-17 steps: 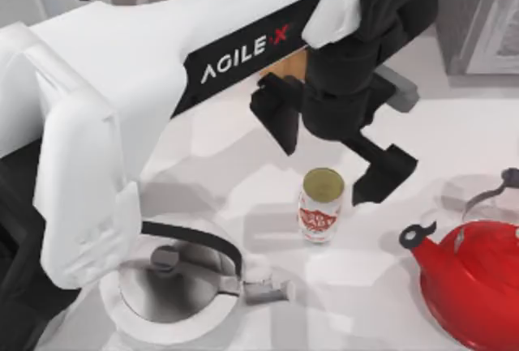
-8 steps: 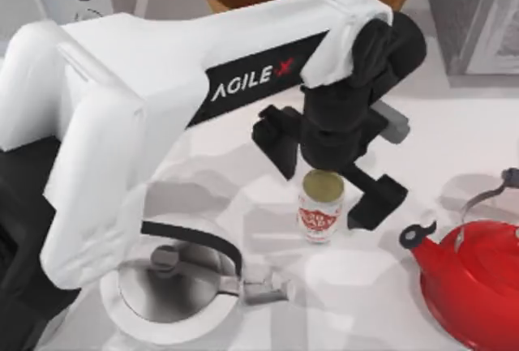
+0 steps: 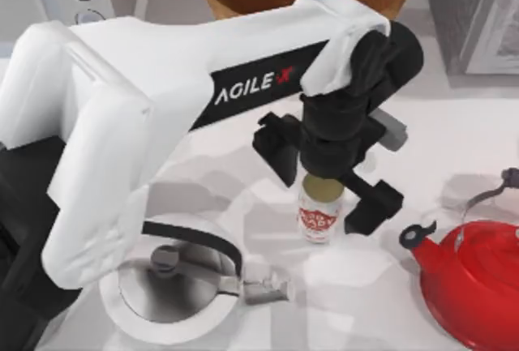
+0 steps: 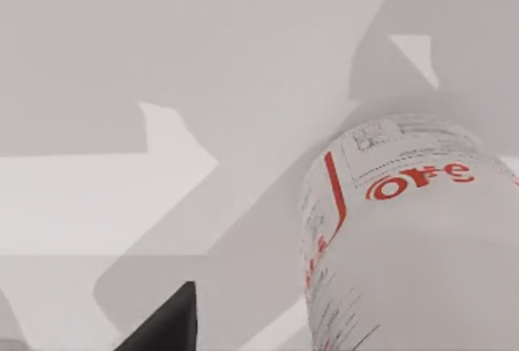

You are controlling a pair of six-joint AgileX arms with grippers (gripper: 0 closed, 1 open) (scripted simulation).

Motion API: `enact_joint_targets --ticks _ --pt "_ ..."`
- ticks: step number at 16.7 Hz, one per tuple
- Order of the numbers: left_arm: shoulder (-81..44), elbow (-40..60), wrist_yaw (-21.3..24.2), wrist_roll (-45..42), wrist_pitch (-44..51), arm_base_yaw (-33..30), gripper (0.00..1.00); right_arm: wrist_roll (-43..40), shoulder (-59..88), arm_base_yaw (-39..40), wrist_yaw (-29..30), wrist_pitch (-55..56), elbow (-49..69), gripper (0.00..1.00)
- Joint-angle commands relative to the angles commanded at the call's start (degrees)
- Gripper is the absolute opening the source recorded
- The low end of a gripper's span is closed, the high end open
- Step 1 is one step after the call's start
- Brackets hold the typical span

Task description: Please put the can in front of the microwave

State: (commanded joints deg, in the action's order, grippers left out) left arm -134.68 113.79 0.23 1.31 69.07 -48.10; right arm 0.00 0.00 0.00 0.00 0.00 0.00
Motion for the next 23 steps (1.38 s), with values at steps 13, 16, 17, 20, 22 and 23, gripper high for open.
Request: enact_joint_targets --ticks 13,16,17,20,22,23 --pt "0.00 0.00 0.00 0.00 0.00 0.00 0.00 0.00 0.00 0.00 0.00 0.00 0.00 1.00" --pt "0.00 0.00 0.00 0.00 0.00 0.00 0.00 0.00 0.00 0.00 0.00 0.00 0.00 1.00" --pt "0.00 0.00 0.00 0.00 0.00 0.00 0.00 0.00 0.00 0.00 0.00 0.00 0.00 1.00" --pt "0.05 0.01 0.03 -0.05 0.02 0.06 0.00 0.00 0.00 0.00 0.00 0.00 0.00 1.00" --pt "-0.03 0.93 0.07 0.00 0.96 0.03 0.00 0.00 0.00 0.00 0.00 0.00 0.00 1.00" --pt "0.07 2.13 0.06 0.00 2.10 0.02 0.00 0.00 0.00 0.00 0.00 0.00 0.00 1.00"
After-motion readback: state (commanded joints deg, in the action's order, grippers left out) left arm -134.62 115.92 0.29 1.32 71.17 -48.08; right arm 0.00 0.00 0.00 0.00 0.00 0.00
